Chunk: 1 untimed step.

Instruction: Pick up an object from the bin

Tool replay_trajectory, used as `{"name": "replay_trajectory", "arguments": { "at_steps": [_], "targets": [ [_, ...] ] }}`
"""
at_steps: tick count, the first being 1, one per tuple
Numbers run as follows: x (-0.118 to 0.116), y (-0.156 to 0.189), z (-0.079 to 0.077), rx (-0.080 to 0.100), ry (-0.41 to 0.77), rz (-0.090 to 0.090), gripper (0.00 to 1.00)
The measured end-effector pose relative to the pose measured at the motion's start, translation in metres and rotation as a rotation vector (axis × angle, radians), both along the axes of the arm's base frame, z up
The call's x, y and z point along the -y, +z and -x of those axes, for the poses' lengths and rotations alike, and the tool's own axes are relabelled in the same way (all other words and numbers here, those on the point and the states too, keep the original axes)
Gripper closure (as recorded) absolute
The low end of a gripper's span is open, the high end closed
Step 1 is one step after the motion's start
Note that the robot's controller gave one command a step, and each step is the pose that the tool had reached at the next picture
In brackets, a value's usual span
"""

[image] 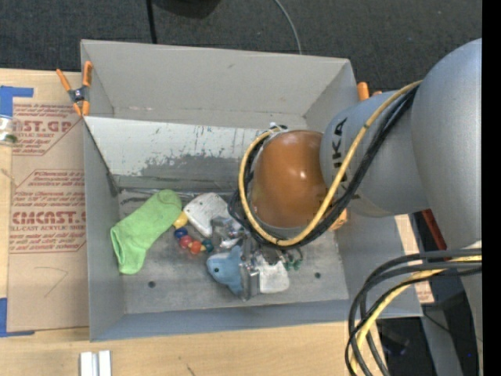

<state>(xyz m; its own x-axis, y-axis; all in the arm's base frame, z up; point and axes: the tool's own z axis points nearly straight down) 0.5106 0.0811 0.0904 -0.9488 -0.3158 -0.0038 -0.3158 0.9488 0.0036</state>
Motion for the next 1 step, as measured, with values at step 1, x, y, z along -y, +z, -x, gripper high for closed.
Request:
{"name": "replay_trajectory", "arguments": {
  "at_steps": [1],
  "targets": [
    [-0.0142,-0.0091,-0.0052,0.006,0.0,0.002,1.0]
  ]
}}
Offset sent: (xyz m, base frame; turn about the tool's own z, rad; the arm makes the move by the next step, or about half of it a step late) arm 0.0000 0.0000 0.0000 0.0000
